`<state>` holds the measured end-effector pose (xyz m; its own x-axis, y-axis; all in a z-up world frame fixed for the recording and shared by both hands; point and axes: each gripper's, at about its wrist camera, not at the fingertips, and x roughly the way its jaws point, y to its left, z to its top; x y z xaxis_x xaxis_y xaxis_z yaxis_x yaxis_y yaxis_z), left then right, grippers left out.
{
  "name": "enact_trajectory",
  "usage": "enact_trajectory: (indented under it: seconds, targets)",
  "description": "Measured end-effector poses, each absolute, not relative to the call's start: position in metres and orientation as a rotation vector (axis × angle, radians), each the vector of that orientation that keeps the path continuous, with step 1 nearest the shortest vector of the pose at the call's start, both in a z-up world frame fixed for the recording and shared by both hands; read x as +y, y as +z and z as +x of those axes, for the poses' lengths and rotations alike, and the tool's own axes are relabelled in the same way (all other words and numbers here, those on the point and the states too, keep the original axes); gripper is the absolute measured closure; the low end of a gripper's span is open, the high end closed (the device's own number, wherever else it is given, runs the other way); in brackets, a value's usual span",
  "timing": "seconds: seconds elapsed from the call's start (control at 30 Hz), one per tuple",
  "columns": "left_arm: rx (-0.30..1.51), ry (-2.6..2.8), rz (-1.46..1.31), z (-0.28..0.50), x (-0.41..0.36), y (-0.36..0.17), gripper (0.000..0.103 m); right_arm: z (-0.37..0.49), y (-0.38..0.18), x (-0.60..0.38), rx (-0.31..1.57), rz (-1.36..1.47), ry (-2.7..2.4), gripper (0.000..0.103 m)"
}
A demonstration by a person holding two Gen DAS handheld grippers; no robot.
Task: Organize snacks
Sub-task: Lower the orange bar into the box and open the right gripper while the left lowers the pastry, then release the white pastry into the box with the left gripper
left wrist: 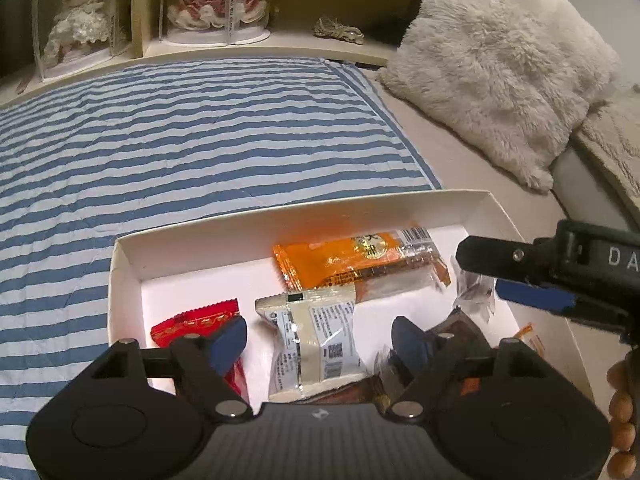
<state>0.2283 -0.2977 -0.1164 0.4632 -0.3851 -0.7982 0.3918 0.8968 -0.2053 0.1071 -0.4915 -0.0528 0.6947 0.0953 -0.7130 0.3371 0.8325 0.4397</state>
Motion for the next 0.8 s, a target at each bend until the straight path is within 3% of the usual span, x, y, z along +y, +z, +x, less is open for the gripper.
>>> enact_trajectory:
  seconds: [0.3,0.4,0.8]
  targets:
    - [0.976,-0.472,0.021,0.212,-0.285,-0.104,0.012,0.096,-0.041,-0.481,0.82,0.431,-0.156,0.01]
    - [0.972,-0.471,0.018,0.206,-0.277,-0.097,0.003,0.092,-0.037,-0.478,0.818,0.396,-0.155,0.001]
    - [0.905,-0.454,0.022,0.162,-0.238,-0.053,0.0,0.055,-0.006,-0.46,0.812,0.284,-0.161,0.0]
